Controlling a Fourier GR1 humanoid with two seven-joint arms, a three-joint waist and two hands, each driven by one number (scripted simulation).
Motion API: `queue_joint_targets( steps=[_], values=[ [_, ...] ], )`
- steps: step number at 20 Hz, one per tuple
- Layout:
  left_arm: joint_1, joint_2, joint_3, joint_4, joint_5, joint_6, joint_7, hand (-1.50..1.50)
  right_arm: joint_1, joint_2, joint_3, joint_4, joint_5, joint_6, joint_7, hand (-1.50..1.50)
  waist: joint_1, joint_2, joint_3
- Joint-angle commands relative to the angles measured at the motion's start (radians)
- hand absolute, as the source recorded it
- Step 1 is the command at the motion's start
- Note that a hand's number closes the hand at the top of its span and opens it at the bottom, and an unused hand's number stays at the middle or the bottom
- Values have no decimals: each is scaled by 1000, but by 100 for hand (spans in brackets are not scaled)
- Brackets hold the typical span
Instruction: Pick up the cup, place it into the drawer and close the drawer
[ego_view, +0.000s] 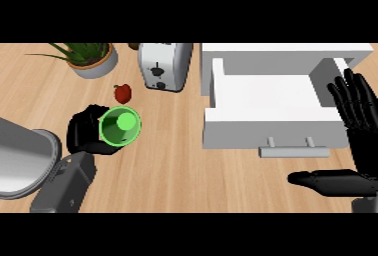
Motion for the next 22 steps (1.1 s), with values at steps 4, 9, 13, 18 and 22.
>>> queue_joint_targets(
  steps=[4, 9, 13, 18, 22],
  values=[
    [-83, -54, -81, -215, -10, 27, 87, 150, 18, 18, 11, -26, 5, -13, 18, -150, 10, -5, 2],
    [-149, -100, -128, -400, -4, 144, 275, 150, 70, -30, -57, -35, -47, 38, -19, -150, 7, -6, 2],
    [-180, -168, -205, -525, -36, 242, 406, 150, 18, -18, -61, 52, -29, 21, -58, -150, 9, -3, 2],
    [-318, -170, -286, -565, -20, 360, 551, 150, 34, 4, -25, -9, -17, 10, -19, -150, -4, 0, 1],
    [-393, -171, -352, -582, -2, 443, 666, 150, 0, -35, -68, -22, -56, 23, 27, -150, -6, -2, 1]
  ],
)
